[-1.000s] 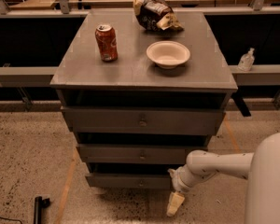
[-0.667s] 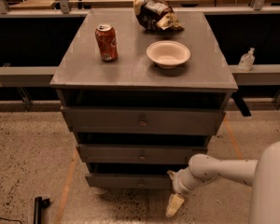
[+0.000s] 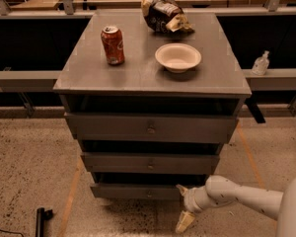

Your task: Open bottom drawer

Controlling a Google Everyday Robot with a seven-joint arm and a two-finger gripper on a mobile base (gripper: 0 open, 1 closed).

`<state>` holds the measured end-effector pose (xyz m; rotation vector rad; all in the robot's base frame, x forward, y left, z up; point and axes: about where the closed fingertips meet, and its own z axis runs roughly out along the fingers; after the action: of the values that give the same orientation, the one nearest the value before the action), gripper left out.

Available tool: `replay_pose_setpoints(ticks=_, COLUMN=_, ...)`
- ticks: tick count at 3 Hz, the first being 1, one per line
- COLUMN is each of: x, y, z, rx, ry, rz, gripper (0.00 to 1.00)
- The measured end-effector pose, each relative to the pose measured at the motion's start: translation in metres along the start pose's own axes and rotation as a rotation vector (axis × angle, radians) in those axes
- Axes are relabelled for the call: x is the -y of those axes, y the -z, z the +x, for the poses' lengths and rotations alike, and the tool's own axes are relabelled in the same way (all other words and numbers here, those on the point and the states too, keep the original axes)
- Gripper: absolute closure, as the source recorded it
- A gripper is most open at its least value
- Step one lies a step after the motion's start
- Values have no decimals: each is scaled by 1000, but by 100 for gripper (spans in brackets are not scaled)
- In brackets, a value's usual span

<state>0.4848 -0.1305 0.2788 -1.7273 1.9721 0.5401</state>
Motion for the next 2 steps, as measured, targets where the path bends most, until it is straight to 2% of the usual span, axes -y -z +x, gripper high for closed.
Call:
replay_pose_setpoints(ticks=1, x=6, y=-15, z=16, rx=-38, ry=30, rz=34, gripper=0)
replay_pose_setpoints(ticks=2, x=27, y=-27, z=31, rx=-103, ry=49, rz=76, gripper=0)
